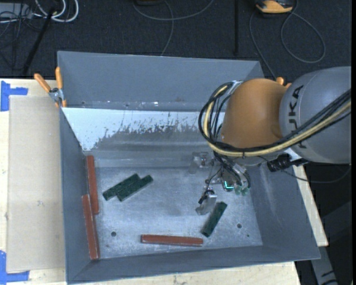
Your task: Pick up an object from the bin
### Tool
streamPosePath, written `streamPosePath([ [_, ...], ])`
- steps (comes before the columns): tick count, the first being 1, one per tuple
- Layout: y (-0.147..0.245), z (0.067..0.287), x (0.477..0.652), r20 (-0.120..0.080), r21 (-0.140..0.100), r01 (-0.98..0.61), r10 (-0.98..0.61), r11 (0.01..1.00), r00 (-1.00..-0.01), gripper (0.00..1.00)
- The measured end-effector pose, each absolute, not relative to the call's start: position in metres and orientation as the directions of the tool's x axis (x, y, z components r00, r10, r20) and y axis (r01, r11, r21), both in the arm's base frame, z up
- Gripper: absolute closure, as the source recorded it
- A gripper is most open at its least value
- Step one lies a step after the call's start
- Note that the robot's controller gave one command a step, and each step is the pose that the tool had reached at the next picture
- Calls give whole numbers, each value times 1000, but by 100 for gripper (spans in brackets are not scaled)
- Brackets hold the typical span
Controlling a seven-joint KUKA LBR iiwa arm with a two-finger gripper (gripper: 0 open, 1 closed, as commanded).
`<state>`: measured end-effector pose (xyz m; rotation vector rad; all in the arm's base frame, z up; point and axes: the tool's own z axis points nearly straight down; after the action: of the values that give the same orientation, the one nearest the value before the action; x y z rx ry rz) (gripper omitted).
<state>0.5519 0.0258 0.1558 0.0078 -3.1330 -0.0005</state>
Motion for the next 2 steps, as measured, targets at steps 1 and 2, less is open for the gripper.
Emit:
streamPosePath([
  [1,-32,68,496,5,3,-629,-629,777,-777,0],
  [2,-17,100,508,-3,-1,-717,-717,697,-697,0],
])
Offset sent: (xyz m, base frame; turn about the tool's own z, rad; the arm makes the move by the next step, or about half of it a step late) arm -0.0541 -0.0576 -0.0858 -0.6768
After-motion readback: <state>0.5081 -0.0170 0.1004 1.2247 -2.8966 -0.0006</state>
